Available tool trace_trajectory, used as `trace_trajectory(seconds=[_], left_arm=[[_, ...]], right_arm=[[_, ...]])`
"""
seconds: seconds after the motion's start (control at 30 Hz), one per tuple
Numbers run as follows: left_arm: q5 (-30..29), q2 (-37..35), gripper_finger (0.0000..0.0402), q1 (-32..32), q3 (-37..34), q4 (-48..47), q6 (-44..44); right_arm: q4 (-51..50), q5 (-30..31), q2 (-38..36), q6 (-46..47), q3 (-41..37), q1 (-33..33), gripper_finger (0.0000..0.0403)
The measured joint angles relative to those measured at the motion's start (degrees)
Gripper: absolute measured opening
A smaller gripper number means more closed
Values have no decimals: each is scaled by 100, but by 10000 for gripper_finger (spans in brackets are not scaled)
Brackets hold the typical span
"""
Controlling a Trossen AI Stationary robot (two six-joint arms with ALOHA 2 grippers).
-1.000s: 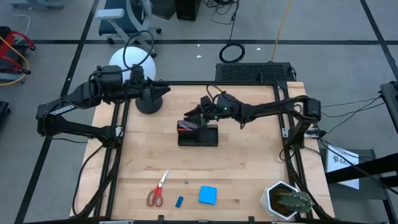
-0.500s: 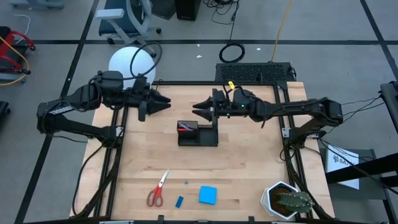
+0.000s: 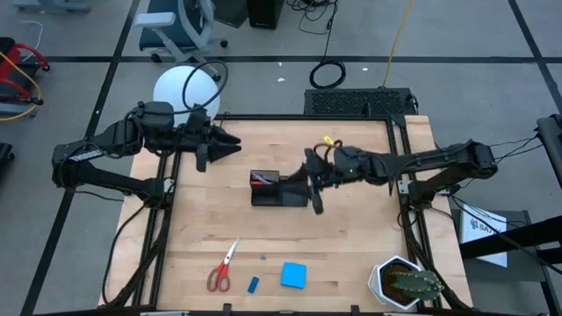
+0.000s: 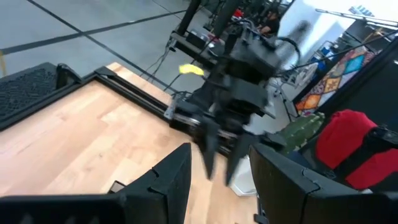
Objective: Pick and place office supplies into organizer
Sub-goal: Put the blue sticky note into the desk organizer
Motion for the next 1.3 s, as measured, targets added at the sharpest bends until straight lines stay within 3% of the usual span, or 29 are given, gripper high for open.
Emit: trace_trajectory(seconds=[0.33, 0.6, 0.8, 1.1, 1.3], left_arm=[[-321, 0, 168, 0, 0, -279, -191], [-324, 0, 168, -25, 0, -283, -359], [-223, 161, 168, -458, 4, -312, -285], [-180, 870, 168, -1140, 1, -257, -297], [-69, 1165, 168, -1577, 0, -260, -102]], right_arm=[[-956, 151, 5, 192, 0, 894, 104], [-1657, -210, 5, 648, 0, 1075, 105], [-2166, -667, 3, 488, 0, 1122, 105], [-2647, -652, 3, -209, 0, 1451, 108], [-2520, -385, 13, -131, 0, 1451, 151]])
